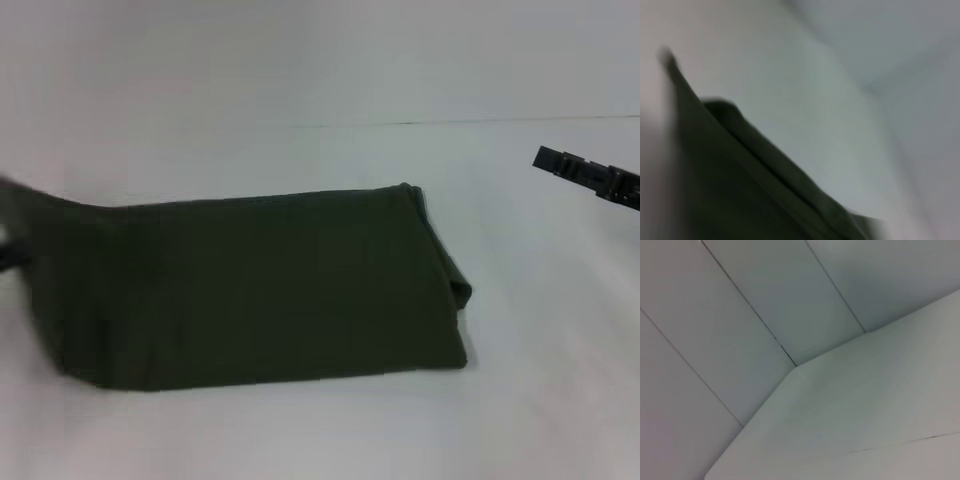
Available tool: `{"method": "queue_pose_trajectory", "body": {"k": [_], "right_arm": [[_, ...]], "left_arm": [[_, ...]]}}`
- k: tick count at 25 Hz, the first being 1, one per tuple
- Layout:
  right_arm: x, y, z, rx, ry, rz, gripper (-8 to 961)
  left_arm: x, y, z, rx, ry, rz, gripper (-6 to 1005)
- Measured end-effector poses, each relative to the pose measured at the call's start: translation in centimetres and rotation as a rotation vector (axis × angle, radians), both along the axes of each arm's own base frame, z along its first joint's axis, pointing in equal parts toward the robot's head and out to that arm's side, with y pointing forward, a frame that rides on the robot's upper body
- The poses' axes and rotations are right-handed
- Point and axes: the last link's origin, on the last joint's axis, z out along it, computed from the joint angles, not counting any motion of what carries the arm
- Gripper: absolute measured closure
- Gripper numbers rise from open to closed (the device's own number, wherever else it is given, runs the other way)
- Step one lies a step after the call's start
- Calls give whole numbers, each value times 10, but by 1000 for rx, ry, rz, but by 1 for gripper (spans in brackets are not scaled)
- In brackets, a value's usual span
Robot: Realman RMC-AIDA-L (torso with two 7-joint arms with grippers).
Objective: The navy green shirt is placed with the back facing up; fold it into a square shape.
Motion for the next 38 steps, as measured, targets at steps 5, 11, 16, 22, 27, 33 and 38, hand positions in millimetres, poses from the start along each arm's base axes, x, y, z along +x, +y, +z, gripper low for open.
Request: {"method": "queue_pose_trajectory", "body": {"k": [5, 11, 16, 22, 27, 33, 38], "right_arm": [[8, -7, 2, 6, -16, -4, 269], [17, -15, 11, 9, -33, -6, 269], [20, -19, 15, 12, -49, 8, 268], [21, -18, 19, 21, -76, 29, 268], [20, -16, 20, 16, -84, 32, 268], [20, -13, 22, 11, -66, 9, 268], [12, 0, 29, -35, -37, -24, 268]], "left_arm": [[83, 30, -60, -146, -182, -281, 955], [149, 50, -142, -226, -249, -403, 917], [160, 45, -223, -173, -263, -270, 885], [172, 11, -267, -119, -271, -245, 847], [178, -6, -264, -87, -351, -318, 815], [184, -20, -236, -70, -479, -508, 637], [163, -22, -206, -12, -497, -584, 391]]}}
